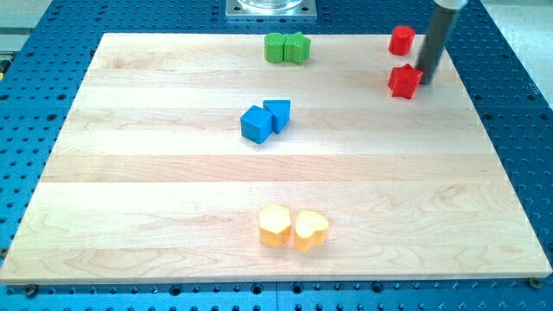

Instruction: Move the red star to the bottom of the red circle

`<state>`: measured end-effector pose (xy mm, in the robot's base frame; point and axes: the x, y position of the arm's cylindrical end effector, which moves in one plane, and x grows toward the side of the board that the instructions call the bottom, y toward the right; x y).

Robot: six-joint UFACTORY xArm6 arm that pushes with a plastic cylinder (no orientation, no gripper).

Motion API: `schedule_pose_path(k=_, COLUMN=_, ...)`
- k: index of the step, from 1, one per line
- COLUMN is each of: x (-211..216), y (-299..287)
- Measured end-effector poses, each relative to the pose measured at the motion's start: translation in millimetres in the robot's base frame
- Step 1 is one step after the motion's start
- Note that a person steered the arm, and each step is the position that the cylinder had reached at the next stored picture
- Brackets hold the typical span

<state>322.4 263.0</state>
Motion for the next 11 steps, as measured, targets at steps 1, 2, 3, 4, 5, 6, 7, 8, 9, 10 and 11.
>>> schedule_pose_path(k=1, x=50, y=23)
schedule_pose_path(k=2, x=78, y=-93)
schedule_pose_path(k=3, x=67, y=-91)
schedule_pose_path(k=4, x=47, y=-77)
schedule_pose_path(k=5, x=34, y=-57)
schedule_pose_path(k=6, x=34, y=-98)
schedule_pose_path(k=7, x=31, y=-134)
schedule_pose_path(k=8, x=29, y=-64)
schedule_pose_path(k=9, x=18, y=-39)
schedule_pose_path(k=10, x=13, y=-48)
schedule_pose_path(k=11, x=58, y=-101)
